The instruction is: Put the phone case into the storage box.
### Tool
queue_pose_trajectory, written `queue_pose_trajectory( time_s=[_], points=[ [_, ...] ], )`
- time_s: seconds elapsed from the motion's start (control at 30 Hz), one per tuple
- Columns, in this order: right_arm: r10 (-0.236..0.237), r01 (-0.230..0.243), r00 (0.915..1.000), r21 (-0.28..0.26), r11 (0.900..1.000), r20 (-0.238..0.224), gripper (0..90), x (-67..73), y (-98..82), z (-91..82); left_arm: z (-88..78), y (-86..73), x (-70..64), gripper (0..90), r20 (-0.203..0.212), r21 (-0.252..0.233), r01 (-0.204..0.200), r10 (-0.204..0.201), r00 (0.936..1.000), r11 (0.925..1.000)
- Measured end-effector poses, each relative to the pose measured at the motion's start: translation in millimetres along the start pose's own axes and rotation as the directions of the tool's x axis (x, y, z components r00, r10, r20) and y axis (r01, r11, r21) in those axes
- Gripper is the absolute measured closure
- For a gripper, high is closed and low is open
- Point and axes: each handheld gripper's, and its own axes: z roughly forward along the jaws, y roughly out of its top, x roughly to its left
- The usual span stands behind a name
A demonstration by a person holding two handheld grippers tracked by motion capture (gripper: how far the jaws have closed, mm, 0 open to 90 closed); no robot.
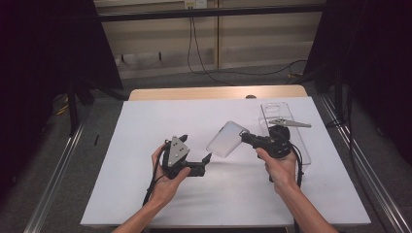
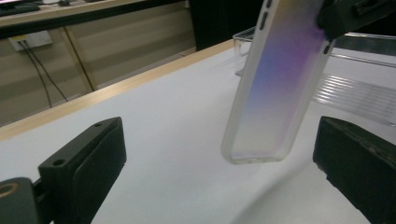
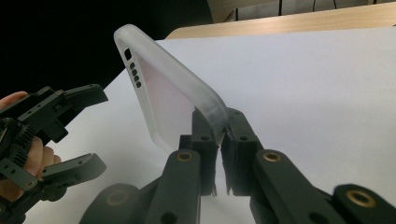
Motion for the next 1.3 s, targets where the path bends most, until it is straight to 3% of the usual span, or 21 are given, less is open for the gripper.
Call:
queue_pose_trajectory(
  time_s=[0.17, 0.27, 0.47, 0.53, 0.67, 0.77, 0.8, 1.07, 1.3],
  points=[
    [-0.017, 0.017, 0.9998, -0.003, 1.0, 0.013, 83.9, -0.7, 1.2, -2.1, -4.8, -3.7, 2.7, 2.9, -0.022, -0.007, -0.002, 0.002, 0.9998, 1.0],
    [-0.026, 0.026, 0.9994, -0.009, 1.0, 0.023, 83.9, -0.9, 1.6, -3.0, -6.8, -7.1, 7.1, 3.8, -0.022, 0.011, 0.035, -0.034, 0.9992, 0.9993],
    [-0.031, 0.032, 0.9989, -0.014, 0.999, 0.035, 83.9, -2.3, 2.1, -3.7, -14.7, -16.4, 14.7, 4.1, -0.047, -0.01, 0.002, -0.002, 0.9989, 1.0],
    [-0.037, 0.038, 0.9983, -0.017, 0.999, 0.045, 83.9, -3.2, 2.4, -4.2, -17.8, -18.4, 17.1, 4.1, -0.035, -0.016, 0.026, -0.027, 0.999, 0.9995],
    [-0.041, 0.042, 0.9978, -0.023, 0.999, 0.052, 83.9, -4.2, 3.2, -5.6, -22.9, -22.5, 19.1, 4.2, -0.049, -0.025, 0.025, -0.026, 0.9985, 0.9994],
    [-0.046, 0.047, 0.9976, -0.026, 0.999, 0.053, 83.9, -4.5, 4.3, -7.4, -26.7, -25.0, 21.6, 4.1, -0.043, -0.032, 0.056, -0.057, 0.9975, 0.9979],
    [-0.051, 0.053, 0.9972, -0.028, 0.998, 0.055, 83.9, -4.7, 4.7, -8.1, -29.7, -26.1, 22.9, 3.9, -0.056, -0.036, 0.043, -0.045, 0.9974, 0.9985],
    [-0.053, 0.056, 0.9961, -0.042, 0.998, 0.071, 83.9, -9.3, 7.4, -14.1, -57.2, -34.1, 33.2, 2.2, -0.065, -0.083, 0.062, -0.068, 0.9956, 0.9946],
    [-0.059, 0.064, 0.9939, -0.058, 0.996, 0.093, 83.9, -13.4, 10.9, -20.0, -71.1, -40.6, 43.9, 2.2, -0.077, -0.071, 0.072, -0.077, 0.994, 0.9949]
  ],
)
